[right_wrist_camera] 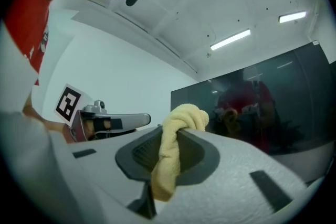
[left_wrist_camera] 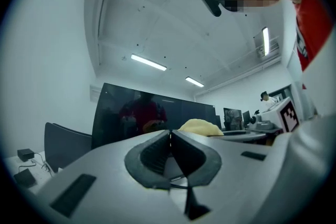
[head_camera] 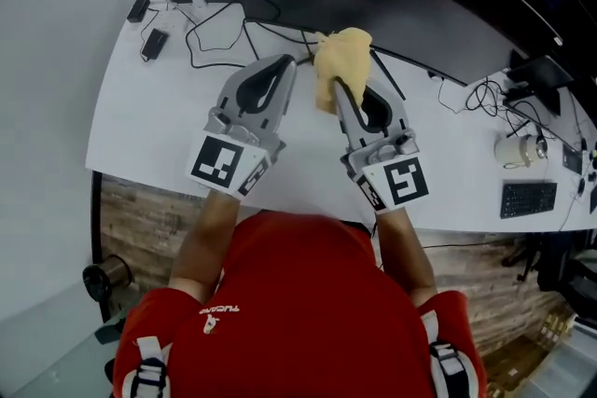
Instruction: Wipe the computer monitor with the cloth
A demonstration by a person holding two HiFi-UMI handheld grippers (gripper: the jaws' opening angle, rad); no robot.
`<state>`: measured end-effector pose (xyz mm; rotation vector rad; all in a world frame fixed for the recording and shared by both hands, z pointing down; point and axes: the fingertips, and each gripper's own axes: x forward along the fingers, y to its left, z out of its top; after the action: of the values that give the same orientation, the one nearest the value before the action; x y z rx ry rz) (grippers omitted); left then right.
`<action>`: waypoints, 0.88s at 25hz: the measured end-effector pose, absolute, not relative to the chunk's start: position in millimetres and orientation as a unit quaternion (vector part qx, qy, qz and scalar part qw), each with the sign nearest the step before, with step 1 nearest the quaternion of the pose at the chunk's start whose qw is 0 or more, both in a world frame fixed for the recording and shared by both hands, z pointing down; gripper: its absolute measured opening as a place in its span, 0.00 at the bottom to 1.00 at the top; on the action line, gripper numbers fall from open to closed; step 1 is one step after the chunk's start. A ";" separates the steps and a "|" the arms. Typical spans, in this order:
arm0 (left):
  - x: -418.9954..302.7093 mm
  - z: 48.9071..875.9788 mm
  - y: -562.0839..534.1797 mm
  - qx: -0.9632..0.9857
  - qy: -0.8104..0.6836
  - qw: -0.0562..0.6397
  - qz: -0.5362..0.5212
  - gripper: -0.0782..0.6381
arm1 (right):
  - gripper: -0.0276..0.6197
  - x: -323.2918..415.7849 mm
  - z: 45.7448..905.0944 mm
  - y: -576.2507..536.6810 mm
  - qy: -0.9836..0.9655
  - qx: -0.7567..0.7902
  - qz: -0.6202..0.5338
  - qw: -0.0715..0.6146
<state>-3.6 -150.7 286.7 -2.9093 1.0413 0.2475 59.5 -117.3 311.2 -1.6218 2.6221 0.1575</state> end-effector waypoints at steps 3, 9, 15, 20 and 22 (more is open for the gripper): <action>8.2 291.3 -141.6 -0.942 0.328 0.020 0.071 0.13 | 0.14 69.8 322.2 -106.9 0.847 -0.529 0.044 0.028; 24.1 300.0 -133.1 -0.945 0.320 0.018 0.057 0.12 | 0.13 84.7 333.0 -99.4 0.845 -0.532 0.041 0.026; 31.9 300.1 -130.4 -0.946 0.321 0.021 0.049 0.12 | 0.13 91.5 340.0 -95.5 0.846 -0.531 0.034 0.023; 35.3 301.7 -129.7 -0.946 0.322 0.023 0.042 0.12 | 0.13 92.6 342.1 -94.2 0.848 -0.529 0.035 0.024; 35.4 301.8 -129.1 -0.946 0.322 0.023 0.041 0.12 | 0.13 93.2 341.3 -93.5 0.847 -0.529 0.036 0.026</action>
<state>35.4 -129.1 301.8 -2.9273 0.9961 0.1262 93.2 -93.5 341.3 -1.6350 2.6195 0.1115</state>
